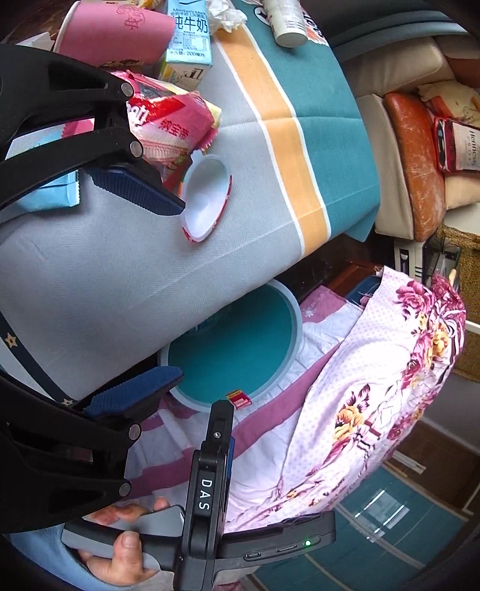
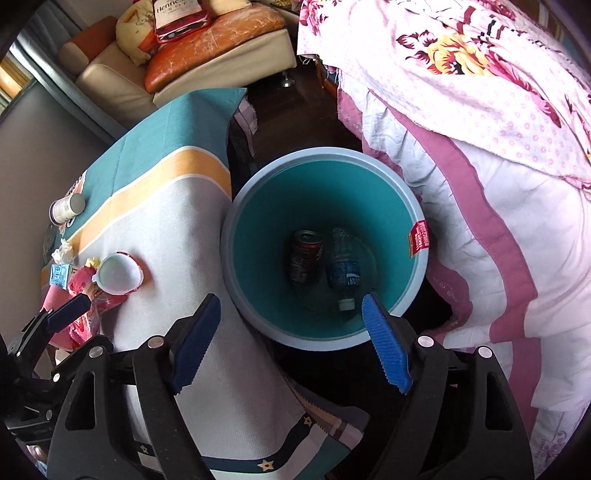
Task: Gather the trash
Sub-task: 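Move both grippers back over the table toward the coconut shell and pink cup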
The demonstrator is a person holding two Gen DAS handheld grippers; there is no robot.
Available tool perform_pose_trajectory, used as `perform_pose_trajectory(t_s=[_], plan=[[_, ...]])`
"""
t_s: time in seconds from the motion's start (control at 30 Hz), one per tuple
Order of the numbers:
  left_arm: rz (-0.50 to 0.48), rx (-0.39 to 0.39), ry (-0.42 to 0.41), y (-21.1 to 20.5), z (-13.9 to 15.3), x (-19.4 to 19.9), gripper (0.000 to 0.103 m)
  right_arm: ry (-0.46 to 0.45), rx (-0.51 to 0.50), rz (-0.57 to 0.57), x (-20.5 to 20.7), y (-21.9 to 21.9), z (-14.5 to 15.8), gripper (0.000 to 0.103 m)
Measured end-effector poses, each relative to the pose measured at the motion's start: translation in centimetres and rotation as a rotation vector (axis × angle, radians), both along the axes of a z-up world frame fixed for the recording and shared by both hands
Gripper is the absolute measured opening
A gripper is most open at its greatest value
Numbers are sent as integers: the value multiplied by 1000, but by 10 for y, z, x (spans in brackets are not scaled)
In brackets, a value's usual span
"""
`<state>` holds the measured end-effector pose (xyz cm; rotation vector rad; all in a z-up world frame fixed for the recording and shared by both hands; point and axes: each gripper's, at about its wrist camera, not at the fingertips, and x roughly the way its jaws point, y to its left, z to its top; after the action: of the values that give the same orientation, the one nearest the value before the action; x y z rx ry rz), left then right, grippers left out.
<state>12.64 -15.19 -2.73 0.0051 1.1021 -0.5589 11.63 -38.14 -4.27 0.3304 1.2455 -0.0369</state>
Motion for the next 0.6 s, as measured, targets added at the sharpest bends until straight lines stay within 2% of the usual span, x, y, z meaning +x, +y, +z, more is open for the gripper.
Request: perform_pose_trajectory(t_s=[0.1,0.3,0.6], plan=[[27,-15,-8,18,6,-7,93,-4,-11,24,-5,18,10,76],[78,-22,-41,63,20,-22,93,-15,-25,87,-6,60,28,76],[194,5,-67,154,26,-38,93,-5,-30,233,6,145,45,77]])
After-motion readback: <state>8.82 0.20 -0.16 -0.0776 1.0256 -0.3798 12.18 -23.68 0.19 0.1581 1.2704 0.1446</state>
